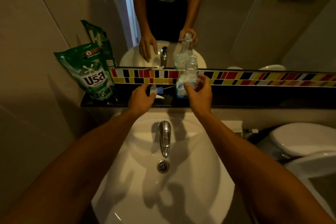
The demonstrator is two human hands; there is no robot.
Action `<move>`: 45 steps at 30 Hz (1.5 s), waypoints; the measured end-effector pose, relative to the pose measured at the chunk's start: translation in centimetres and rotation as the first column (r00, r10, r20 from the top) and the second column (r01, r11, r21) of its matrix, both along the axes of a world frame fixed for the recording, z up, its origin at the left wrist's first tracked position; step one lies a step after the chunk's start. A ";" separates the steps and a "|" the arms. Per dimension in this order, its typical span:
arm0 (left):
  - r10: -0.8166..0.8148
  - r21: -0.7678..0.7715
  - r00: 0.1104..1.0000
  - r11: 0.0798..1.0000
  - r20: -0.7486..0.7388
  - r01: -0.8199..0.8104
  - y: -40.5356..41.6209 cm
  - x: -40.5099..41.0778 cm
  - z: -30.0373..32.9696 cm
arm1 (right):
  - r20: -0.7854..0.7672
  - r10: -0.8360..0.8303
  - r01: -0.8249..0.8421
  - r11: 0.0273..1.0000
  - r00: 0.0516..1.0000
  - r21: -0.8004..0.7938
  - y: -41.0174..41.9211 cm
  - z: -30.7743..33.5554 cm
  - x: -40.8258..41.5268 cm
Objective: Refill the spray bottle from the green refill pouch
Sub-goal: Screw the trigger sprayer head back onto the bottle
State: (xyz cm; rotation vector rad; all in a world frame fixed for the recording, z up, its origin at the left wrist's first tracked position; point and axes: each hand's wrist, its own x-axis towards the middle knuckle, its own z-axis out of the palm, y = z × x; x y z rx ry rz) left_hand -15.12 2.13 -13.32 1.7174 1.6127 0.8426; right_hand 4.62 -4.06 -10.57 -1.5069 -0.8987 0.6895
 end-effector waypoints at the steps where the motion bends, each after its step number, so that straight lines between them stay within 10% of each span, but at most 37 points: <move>1: 0.006 -0.003 1.000 1.000 -0.014 -0.006 0.5 0.3 -0.3 | 0.041 0.004 -0.005 1.000 0.999 0.005 0.3 0.3 0.7; 21: 0.295 -0.251 0.955 0.923 -0.024 -0.291 5.3 4.3 -5.8 | 0.055 0.334 -0.326 0.938 0.941 -0.118 6.2 1.2 4.9; 32: 0.309 -0.258 0.746 0.948 0.590 -0.189 4.5 0.1 -1.5 | 0.108 0.370 -0.362 0.928 0.923 -0.091 3.9 2.7 7.2; 45: 0.245 -0.183 0.569 0.969 0.785 -0.165 3.4 -4.3 9.7 | 0.225 0.377 -0.339 0.921 0.898 -0.192 -1.9 4.0 9.2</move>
